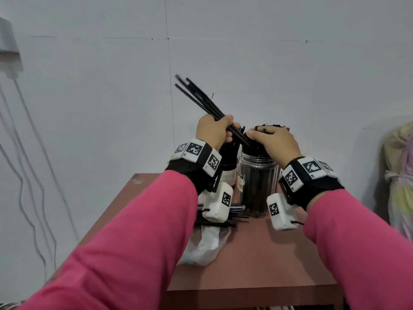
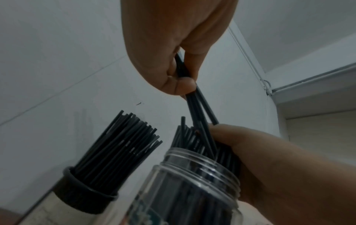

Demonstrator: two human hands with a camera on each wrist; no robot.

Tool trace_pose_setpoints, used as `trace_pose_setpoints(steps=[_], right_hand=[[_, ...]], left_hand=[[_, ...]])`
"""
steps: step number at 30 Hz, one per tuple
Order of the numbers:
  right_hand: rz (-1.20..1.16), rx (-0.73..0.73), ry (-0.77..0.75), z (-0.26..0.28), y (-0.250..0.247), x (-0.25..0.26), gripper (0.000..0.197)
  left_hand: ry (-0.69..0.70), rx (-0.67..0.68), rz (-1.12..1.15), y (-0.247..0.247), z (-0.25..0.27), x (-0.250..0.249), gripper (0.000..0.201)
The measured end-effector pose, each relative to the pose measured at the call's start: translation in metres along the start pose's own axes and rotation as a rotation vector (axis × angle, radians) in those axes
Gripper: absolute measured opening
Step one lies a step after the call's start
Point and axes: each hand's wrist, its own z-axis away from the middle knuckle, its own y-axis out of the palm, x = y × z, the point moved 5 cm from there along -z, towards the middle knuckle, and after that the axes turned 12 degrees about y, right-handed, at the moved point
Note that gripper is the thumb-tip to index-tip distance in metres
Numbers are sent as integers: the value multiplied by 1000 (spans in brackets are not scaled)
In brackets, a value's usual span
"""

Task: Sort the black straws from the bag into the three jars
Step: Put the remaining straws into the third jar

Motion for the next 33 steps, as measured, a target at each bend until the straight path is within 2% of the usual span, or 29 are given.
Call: trace_pose_setpoints(steps=[2, 6, 8, 12, 16, 20, 22, 25, 30, 33], right_hand=[[-1, 5, -6, 0, 0, 0, 23], [41, 21, -23, -1, 0, 0, 23], [91, 34, -29, -2, -1, 0, 35], [170, 59, -63, -5, -3, 1, 73], [181, 86, -101, -2, -2, 3, 86], [180, 85, -103, -3, -3, 2, 80], [182, 96, -97, -4, -2, 1, 88], [176, 108, -97, -4, -1, 3, 100], [188, 90, -100, -4, -1, 3, 90], [181, 93, -99, -6, -1, 1, 86]], left_hand=[[-14, -29, 1, 4, -4, 4, 14], [3, 51, -105, 19, -4, 10, 16], [33, 97, -157, 25, 0, 12, 11], [106, 256, -151, 37, 15, 24, 11], [179, 328, -245, 39, 25, 38, 28], [74, 237, -155, 36, 16, 33, 16], [8, 143, -100, 34, 9, 28, 10], [-9, 37, -71, 32, 0, 26, 10], [-70, -119, -9, 28, -2, 37, 16], [-74, -157, -17, 27, 0, 39, 15]])
